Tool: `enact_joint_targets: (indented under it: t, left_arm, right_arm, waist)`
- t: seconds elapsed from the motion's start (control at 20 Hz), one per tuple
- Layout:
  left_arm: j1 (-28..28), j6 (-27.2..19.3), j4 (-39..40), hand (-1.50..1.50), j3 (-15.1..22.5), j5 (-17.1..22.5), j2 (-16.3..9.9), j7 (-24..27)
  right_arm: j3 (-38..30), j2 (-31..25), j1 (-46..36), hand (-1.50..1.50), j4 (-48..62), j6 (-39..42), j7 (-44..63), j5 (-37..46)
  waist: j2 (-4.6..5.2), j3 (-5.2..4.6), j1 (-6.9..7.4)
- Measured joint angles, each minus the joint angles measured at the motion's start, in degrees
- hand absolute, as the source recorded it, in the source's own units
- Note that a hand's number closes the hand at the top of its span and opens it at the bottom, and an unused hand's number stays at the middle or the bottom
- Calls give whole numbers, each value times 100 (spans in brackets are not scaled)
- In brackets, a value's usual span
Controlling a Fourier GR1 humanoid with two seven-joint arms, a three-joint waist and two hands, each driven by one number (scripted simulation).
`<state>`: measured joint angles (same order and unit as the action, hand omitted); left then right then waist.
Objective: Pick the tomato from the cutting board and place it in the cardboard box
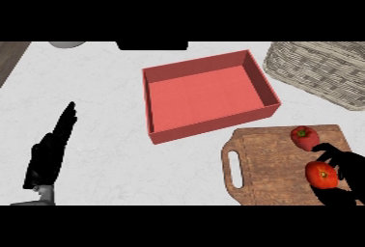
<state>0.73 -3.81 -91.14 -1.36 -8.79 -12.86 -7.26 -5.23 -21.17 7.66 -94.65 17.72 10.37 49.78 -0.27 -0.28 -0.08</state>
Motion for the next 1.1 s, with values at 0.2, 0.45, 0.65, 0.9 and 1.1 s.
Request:
enact_joint_targets:
  t: [0.2,0.45,0.65,0.9,1.1]
  left_arm:
    - [9,93,32,0,-61,-12,-5,98]
    - [-251,228,30,0,200,-50,79,136]
    - [-408,315,34,0,379,-78,144,168]
    - [-567,334,78,0,483,-119,205,142]
    - [-630,312,148,0,494,-150,229,141]
  right_arm:
    - [-8,-48,-277,150,1,-96,-168,128]
    - [506,-659,-1449,150,351,280,-1360,83]
    - [761,-1086,-2273,150,669,477,-2411,-40]
    - [708,-1492,-3213,150,1463,461,-3719,-296]
    - [519,-1589,-3869,150,2182,707,-4736,-857]
  waist:
    - [22,18,42]
    - [190,42,661]
    - [312,61,1041]
    - [362,73,1120]
    - [362,71,1091]
